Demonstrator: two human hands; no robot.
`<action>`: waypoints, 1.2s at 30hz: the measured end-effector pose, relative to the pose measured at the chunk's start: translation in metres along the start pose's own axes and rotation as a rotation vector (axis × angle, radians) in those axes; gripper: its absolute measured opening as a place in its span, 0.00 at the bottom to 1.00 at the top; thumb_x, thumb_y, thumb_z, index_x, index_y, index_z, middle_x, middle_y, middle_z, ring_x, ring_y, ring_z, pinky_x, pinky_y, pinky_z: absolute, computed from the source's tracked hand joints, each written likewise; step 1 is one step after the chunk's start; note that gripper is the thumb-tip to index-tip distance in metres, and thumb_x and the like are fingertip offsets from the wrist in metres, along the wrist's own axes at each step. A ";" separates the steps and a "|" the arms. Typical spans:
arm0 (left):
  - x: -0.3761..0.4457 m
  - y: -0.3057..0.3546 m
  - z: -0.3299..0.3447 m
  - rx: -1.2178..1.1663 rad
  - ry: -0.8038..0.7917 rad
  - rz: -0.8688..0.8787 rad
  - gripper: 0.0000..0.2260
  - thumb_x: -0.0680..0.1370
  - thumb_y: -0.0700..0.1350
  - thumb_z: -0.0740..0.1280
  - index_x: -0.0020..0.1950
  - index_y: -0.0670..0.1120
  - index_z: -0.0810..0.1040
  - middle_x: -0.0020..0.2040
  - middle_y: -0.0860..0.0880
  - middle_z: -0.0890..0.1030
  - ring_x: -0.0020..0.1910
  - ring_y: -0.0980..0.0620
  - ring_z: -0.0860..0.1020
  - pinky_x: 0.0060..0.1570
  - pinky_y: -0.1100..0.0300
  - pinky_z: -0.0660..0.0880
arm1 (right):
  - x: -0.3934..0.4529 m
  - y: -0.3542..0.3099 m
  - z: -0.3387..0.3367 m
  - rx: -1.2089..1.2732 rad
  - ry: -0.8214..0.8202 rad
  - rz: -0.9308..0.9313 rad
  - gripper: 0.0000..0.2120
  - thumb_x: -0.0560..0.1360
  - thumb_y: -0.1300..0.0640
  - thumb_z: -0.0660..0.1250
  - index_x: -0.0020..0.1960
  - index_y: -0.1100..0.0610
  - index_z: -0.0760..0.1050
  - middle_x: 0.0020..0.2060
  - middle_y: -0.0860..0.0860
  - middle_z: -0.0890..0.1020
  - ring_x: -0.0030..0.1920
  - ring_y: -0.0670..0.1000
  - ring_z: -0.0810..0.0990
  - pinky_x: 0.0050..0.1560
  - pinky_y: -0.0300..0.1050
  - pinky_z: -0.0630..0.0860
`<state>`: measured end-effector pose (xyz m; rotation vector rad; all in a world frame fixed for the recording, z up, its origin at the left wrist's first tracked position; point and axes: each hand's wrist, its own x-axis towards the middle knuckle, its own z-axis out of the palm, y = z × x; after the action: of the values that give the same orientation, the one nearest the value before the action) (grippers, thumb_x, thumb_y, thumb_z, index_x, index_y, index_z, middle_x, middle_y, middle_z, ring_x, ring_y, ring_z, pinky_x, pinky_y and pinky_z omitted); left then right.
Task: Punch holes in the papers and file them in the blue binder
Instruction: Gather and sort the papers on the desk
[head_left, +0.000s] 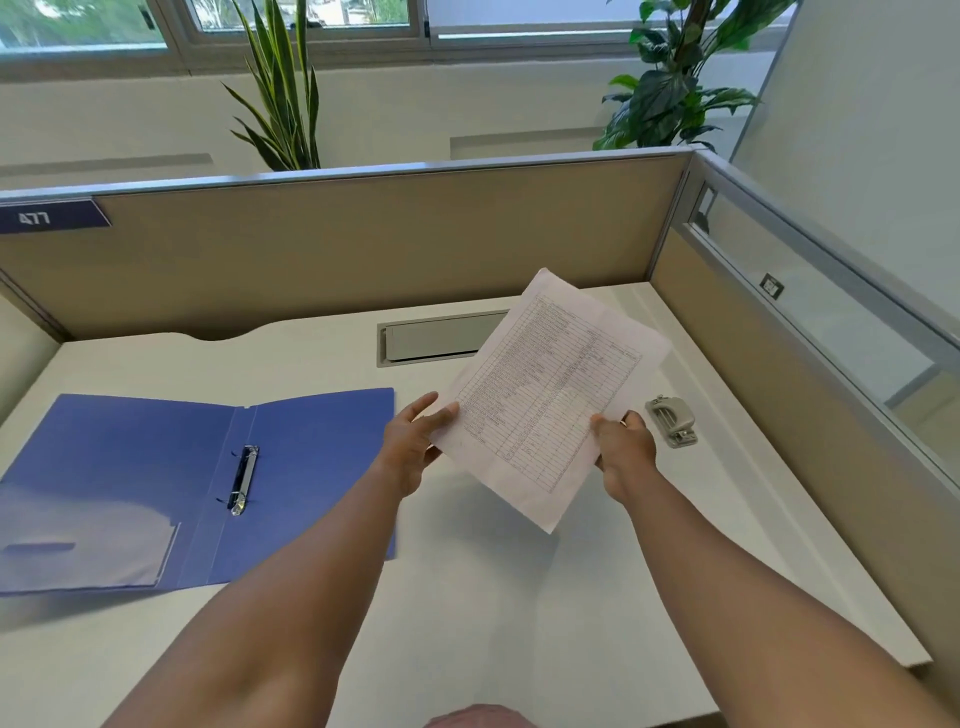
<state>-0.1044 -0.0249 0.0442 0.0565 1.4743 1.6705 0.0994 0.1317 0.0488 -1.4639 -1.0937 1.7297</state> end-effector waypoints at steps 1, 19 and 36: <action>-0.001 -0.001 0.000 -0.028 0.004 0.001 0.21 0.73 0.40 0.76 0.64 0.47 0.76 0.57 0.45 0.83 0.55 0.46 0.82 0.52 0.54 0.80 | -0.002 0.001 0.002 0.016 0.006 0.008 0.06 0.78 0.63 0.65 0.47 0.51 0.74 0.51 0.53 0.82 0.51 0.55 0.82 0.55 0.55 0.80; -0.015 0.006 -0.021 -0.052 -0.033 0.051 0.21 0.73 0.37 0.75 0.65 0.42 0.76 0.58 0.44 0.83 0.56 0.43 0.82 0.54 0.45 0.80 | -0.053 0.010 0.036 0.187 -0.105 0.086 0.09 0.75 0.68 0.68 0.47 0.57 0.71 0.49 0.58 0.81 0.47 0.55 0.81 0.50 0.54 0.81; -0.010 0.042 -0.084 0.334 -0.120 0.067 0.17 0.75 0.37 0.73 0.63 0.42 0.77 0.56 0.45 0.83 0.53 0.45 0.81 0.56 0.42 0.77 | -0.048 0.013 0.011 0.140 0.035 0.056 0.15 0.72 0.66 0.72 0.56 0.56 0.73 0.55 0.57 0.81 0.50 0.55 0.80 0.55 0.52 0.78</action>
<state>-0.1685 -0.0929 0.0585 0.3861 1.6593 1.4301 0.0992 0.0821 0.0607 -1.4434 -0.9024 1.7750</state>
